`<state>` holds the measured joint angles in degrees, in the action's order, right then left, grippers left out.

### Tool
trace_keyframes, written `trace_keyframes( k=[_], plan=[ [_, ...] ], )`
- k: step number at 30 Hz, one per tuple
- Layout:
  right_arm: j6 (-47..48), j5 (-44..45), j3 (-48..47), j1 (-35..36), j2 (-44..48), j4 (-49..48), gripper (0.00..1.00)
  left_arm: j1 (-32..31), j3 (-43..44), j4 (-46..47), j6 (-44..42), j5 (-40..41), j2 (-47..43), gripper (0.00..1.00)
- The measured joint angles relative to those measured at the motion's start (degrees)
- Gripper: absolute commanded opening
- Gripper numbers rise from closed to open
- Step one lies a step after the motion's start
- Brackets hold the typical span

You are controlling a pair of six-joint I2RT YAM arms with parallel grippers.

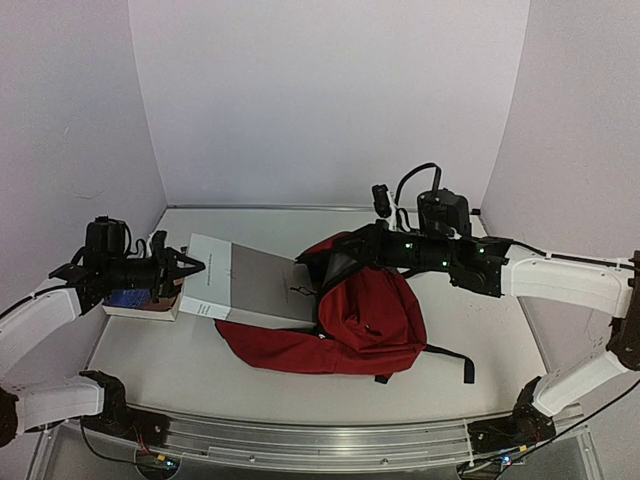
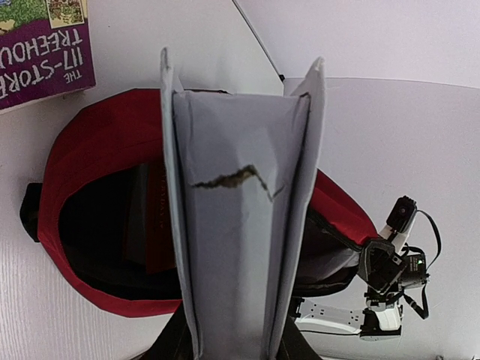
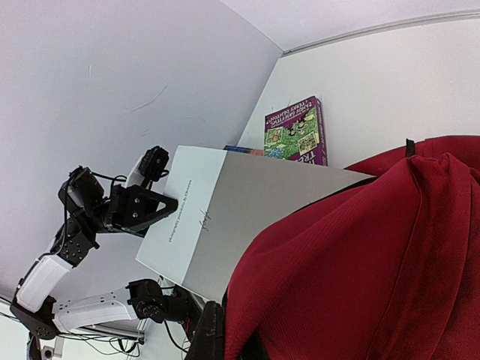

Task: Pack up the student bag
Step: Place the book in the student bag.

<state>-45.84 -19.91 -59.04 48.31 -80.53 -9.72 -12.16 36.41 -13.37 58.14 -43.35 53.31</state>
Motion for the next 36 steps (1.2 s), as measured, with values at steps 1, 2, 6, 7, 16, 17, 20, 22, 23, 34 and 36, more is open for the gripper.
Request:
trace_keyframes(
  k=[1, 2, 6, 7, 16, 17, 20, 22, 23, 34, 36],
  plan=[
    [0.05, 0.06, -0.24, 0.0, -0.18, 0.13, 0.0, 0.0, -0.4, 0.19, 0.23, 0.01, -0.19, 0.26],
    [0.11, 0.12, -0.47, -0.01, -0.35, 0.27, 0.0, 0.0, -0.83, 0.41, 0.48, 0.02, -0.41, 0.26],
    [0.24, 0.05, -1.4, 0.0, -1.27, 0.38, 0.0, -0.15, -3.99, 3.89, 2.8, 0.11, -1.0, 0.26],
    [0.31, 0.03, -1.56, -0.01, -1.52, 0.36, 0.0, -0.42, -4.81, 4.77, 3.47, 0.39, -0.96, 0.26],
    [0.35, -0.12, -1.71, 0.01, -2.12, 0.14, 0.0, -9.98, -6.0, 14.92, 7.06, 6.66, 5.74, 0.27],
    [0.35, -0.12, -1.71, 0.01, -2.18, 0.07, 0.0, -10.93, -5.8, 16.24, 7.54, 6.98, 7.43, 0.27],
    [0.38, -0.14, -1.71, 0.01, -2.44, -0.1, 0.0, -13.36, -5.36, 20.51, 8.72, 7.58, 11.96, 0.27],
    [0.44, -0.14, -1.72, 0.01, -2.62, -0.24, 0.0, -14.59, -4.95, 23.02, 9.48, 8.08, 14.11, 0.27],
    [0.53, -0.12, -1.74, 0.01, -2.71, -0.37, 0.0, -15.18, -4.73, 24.04, 9.74, 8.55, 14.98, 0.27],
    [0.57, 0.22, -2.61, -0.11, -4.23, -0.46, 0.0, -24.34, 4.23, 33.69, 10.82, 14.05, 31.69, 0.34],
    [0.57, 0.71, -2.61, -0.32, -4.22, -0.43, 0.0, -24.88, 5.41, 34.38, 10.4, 14.19, 34.51, 0.36]
  ],
)
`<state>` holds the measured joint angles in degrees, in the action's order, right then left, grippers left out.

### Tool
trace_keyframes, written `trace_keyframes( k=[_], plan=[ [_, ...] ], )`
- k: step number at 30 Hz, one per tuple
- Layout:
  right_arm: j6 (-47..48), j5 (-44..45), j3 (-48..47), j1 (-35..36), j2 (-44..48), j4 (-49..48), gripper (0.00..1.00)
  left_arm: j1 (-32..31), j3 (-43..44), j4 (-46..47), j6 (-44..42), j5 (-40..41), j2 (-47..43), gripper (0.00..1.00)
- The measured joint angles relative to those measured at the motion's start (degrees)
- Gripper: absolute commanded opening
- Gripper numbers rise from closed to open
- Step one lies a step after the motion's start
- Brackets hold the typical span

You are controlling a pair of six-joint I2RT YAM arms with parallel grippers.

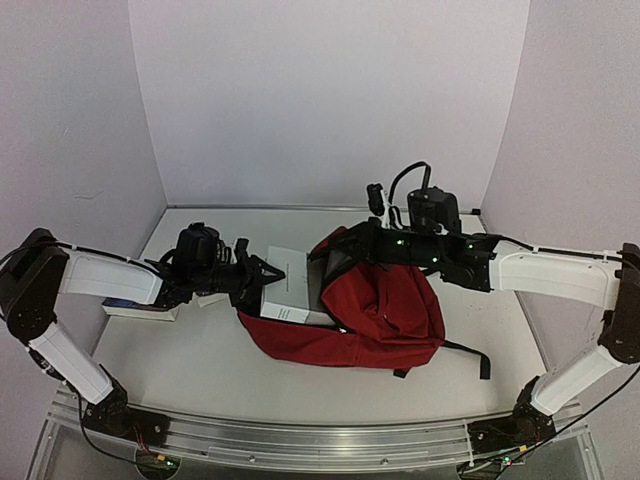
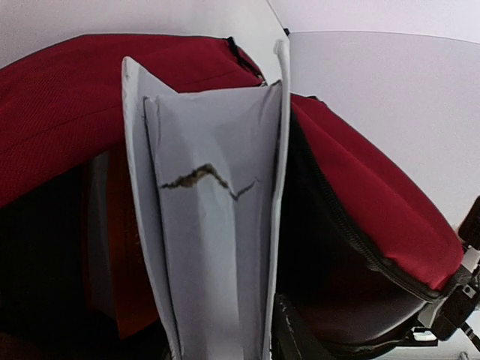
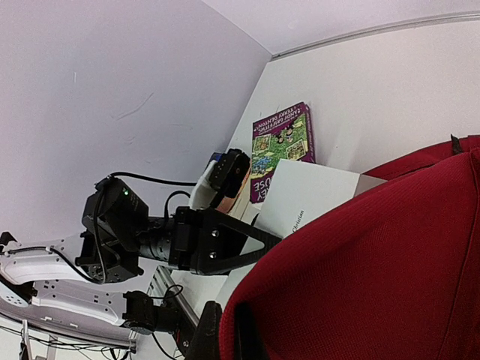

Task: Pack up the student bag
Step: Place the book in the student bag.

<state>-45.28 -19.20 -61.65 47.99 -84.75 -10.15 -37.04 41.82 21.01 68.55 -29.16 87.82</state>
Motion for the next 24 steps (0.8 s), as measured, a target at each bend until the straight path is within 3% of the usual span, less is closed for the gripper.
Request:
trace_keyframes(
  k=[7, 14, 18, 24],
  plan=[
    [0.0, 1.82, 0.0, -0.07, 0.0, -0.09, 0.0, -0.32, 2.6, -4.19, -4.33, 1.81, 4.04, 0.55],
    [0.23, 3.69, 0.0, -0.07, 1.69, 0.6, 0.0, -0.8, 4.05, -18.63, -11.43, 8.41, 0.29, 0.77],
    [0.45, 4.14, 0.0, -0.06, 2.29, 0.97, 0.0, -0.8, 4.33, -24.9, -14.46, 11.71, -3.69, 0.76],
    [0.33, 3.66, 0.0, -0.07, 2.29, 0.83, 0.0, -0.82, 4.35, -26.22, -16.15, 12.23, -4.46, 0.68]
  ],
)
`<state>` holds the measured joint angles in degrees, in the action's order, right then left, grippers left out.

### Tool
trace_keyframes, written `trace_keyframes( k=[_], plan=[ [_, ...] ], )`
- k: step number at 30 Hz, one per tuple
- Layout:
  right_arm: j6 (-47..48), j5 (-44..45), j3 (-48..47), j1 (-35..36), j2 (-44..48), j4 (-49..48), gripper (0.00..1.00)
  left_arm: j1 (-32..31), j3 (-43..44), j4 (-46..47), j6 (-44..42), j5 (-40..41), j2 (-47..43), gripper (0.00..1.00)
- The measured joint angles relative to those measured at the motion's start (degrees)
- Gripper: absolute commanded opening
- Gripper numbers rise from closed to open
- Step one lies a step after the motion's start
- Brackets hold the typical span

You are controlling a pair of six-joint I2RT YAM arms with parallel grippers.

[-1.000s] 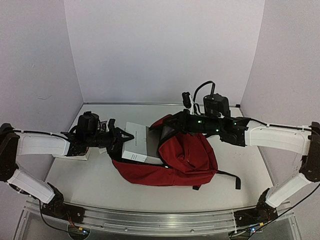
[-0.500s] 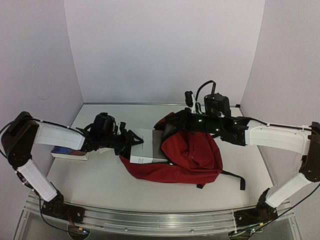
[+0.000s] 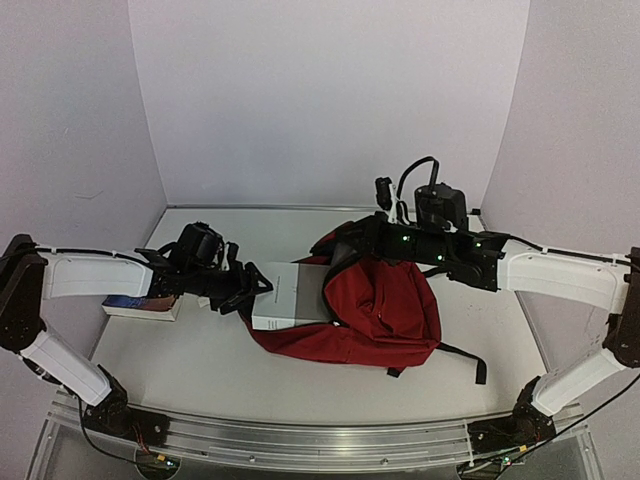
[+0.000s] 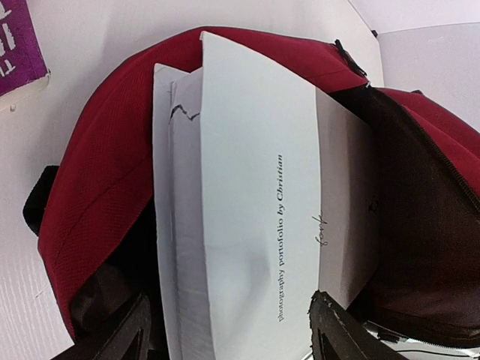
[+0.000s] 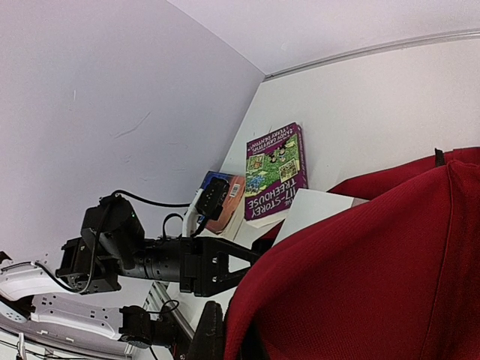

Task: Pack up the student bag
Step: Place the book in the student bag.

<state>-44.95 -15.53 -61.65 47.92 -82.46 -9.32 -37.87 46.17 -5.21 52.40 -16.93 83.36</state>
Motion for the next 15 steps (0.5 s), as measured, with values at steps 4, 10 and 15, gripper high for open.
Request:
trace_keyframes(
  k=[4, 10, 15],
  plan=[
    [-0.15, -0.78, -0.02, 0.17, -0.13, -0.34, 0.0, -0.04, 0.64, 0.32, -0.09, -1.07, 2.87, 0.6],
    [-0.13, -1.28, -2.01, 0.91, -2.41, -0.55, 0.0, -0.96, 4.52, 1.21, -0.14, -2.41, 9.14, 0.48],
    [-0.12, -1.2, -2.97, 0.9, -5.49, -0.64, 0.0, -2.87, 9.09, 1.93, -0.15, -2.27, 13.22, 0.43]
  ],
)
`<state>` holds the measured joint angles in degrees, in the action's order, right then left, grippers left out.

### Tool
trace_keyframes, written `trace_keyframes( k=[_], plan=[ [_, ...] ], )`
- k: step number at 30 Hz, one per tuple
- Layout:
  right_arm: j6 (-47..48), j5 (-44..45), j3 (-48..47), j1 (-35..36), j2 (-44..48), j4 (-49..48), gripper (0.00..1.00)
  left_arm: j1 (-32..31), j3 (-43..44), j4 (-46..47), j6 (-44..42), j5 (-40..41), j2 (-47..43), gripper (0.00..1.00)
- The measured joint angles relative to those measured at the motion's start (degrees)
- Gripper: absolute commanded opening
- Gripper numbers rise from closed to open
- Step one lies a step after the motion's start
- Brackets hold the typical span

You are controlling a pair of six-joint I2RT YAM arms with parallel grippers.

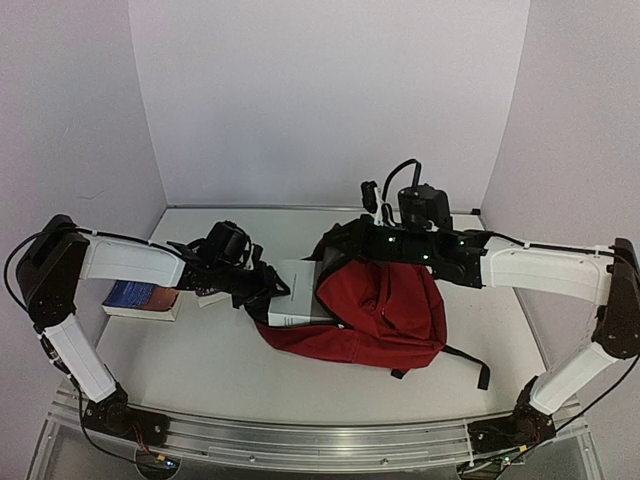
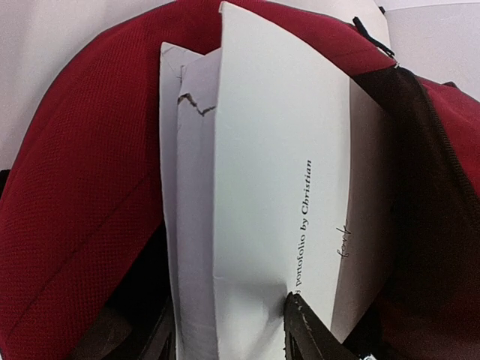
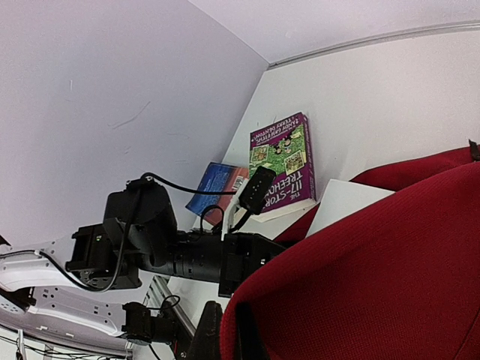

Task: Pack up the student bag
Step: Place the book in the student bag.

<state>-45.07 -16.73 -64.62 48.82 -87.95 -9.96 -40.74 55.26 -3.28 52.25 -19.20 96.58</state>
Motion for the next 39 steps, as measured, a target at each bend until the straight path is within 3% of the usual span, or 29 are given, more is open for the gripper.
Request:
trace_keyframes(
  k=[14, 26, 30, 39],
  plan=[
    [0.0, -0.44, -0.82, 0.13, -2.14, -3.68, 0.0, -5.05, 5.02, 7.15, -0.45, -1.29, 5.86, 0.42],
    [0.24, -1.49, -4.9, 0.72, -2.16, -5.93, 0.0, -5.72, 7.22, 11.3, -1.23, -3.64, 7.06, 0.43],
    [0.21, -1.13, -3.86, 0.76, -2.16, -7.13, 0.0, -5.84, 5.83, 11.34, -1.3, -3.03, 6.92, 0.51],
    [0.16, -0.61, 2.0, 1.19, 0.73, -10.53, 0.0, -6.9, 3.08, -2.14, -5.41, 7.18, -4.71, 0.86]
  ],
)
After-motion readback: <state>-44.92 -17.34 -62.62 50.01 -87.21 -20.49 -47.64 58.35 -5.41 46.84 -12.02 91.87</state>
